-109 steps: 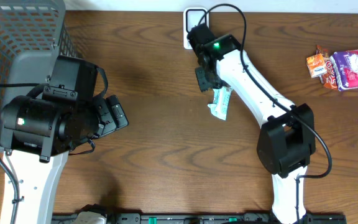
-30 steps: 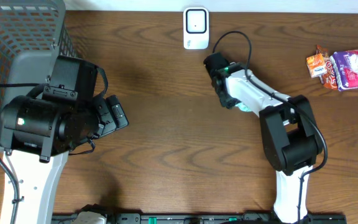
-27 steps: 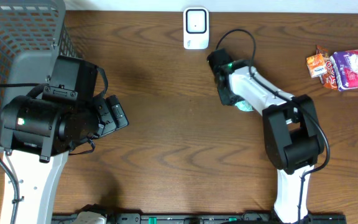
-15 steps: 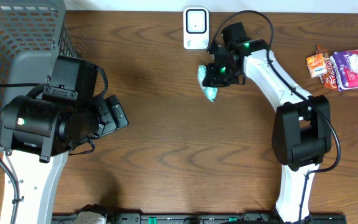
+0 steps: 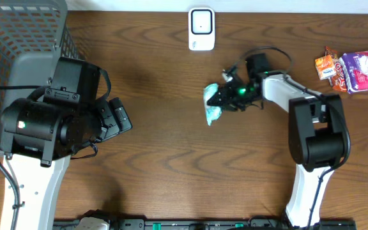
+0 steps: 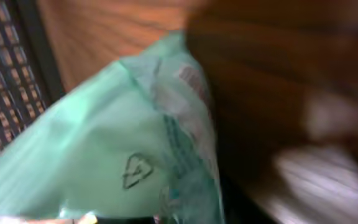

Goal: Scan the item barcode

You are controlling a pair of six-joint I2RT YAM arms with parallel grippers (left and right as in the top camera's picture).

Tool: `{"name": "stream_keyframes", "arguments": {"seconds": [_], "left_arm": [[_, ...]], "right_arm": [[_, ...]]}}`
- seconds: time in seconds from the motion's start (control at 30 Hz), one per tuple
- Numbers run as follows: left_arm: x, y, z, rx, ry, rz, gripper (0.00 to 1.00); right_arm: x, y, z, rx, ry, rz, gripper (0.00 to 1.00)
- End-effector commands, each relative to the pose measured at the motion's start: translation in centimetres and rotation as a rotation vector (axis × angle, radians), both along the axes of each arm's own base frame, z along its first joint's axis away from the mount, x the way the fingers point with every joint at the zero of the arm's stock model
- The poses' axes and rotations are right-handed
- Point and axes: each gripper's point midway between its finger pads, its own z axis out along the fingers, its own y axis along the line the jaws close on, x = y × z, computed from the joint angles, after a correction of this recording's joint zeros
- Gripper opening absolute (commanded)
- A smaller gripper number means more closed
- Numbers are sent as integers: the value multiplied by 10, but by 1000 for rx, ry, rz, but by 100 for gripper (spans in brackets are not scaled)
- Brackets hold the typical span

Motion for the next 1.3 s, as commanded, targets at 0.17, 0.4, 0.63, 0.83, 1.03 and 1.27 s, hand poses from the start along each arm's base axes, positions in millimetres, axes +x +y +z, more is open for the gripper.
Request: {"name": "stream_keyframes", "arguments": {"seconds": [0.17, 0.4, 0.63, 0.83, 1.03, 1.27], "left_arm": [[1, 3, 0, 10, 1, 13, 98], [1, 3, 0, 10, 1, 13, 98], [1, 3, 0, 10, 1, 13, 98], [1, 3, 0, 10, 1, 13, 98], [1, 3, 0, 10, 1, 13, 98], [1, 3, 0, 10, 1, 13, 98]], "right_arm": [[28, -65, 14, -190, 24, -116, 52], [33, -87, 59, -447, -3, -33, 51], [22, -52, 63, -620, -79, 115, 51], [14, -37, 55, -865, -122, 110, 55], [8, -12, 45, -881, -158, 118, 52], [4, 3, 15, -881, -190, 91, 47]]}}
